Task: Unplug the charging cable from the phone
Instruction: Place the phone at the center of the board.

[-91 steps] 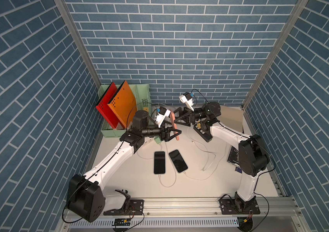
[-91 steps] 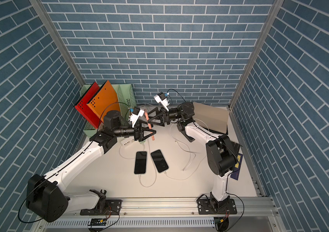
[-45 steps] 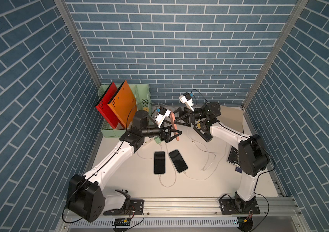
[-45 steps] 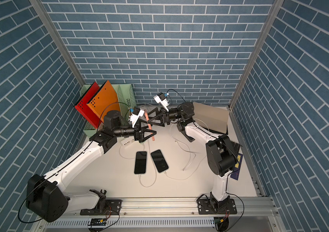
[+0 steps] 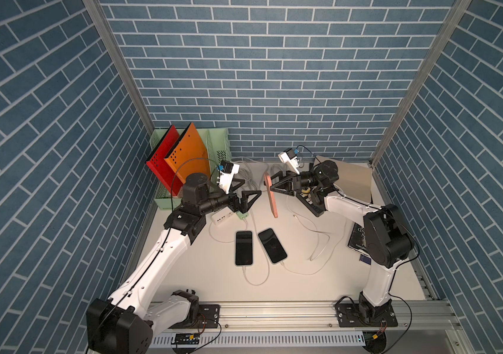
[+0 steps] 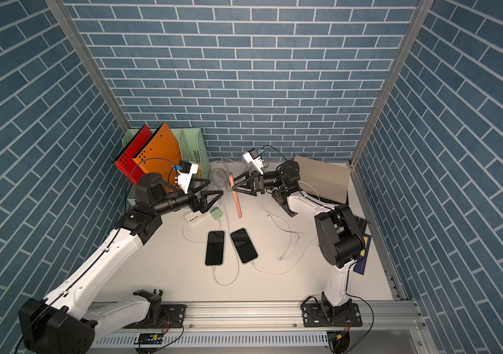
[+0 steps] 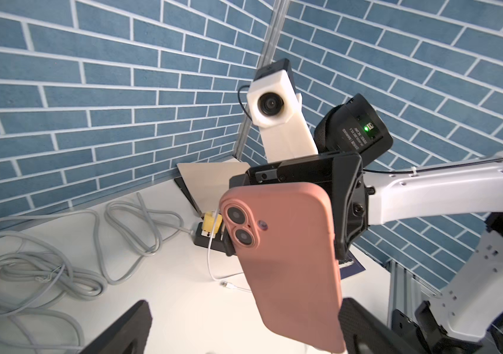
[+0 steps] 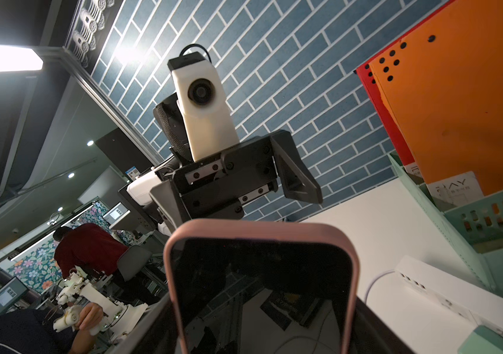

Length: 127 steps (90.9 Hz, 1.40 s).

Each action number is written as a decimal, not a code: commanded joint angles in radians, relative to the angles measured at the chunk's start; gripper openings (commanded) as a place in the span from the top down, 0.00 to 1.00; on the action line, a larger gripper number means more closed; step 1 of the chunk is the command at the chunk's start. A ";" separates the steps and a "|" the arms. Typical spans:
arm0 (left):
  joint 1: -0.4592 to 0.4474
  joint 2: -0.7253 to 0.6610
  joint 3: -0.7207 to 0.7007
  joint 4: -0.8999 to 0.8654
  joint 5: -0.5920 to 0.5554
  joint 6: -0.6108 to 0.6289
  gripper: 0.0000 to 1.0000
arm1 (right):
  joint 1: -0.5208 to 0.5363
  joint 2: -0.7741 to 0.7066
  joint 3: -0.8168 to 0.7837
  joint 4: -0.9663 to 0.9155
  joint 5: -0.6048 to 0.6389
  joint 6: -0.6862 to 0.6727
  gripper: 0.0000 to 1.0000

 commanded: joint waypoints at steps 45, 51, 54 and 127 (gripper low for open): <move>0.041 -0.048 -0.068 0.091 -0.285 -0.086 0.00 | 0.035 -0.031 0.173 -1.564 0.830 -1.004 1.00; 0.043 -0.053 -0.072 0.099 -0.307 -0.097 0.00 | 0.063 -0.024 0.176 -1.607 0.924 -1.001 1.00; 0.045 -0.055 -0.074 0.103 -0.319 -0.103 0.00 | 0.078 -0.022 0.178 -1.624 0.962 -0.999 1.00; 0.049 -0.072 -0.121 0.111 -0.553 -0.170 0.00 | 0.164 0.159 0.187 -1.736 1.382 -0.943 0.96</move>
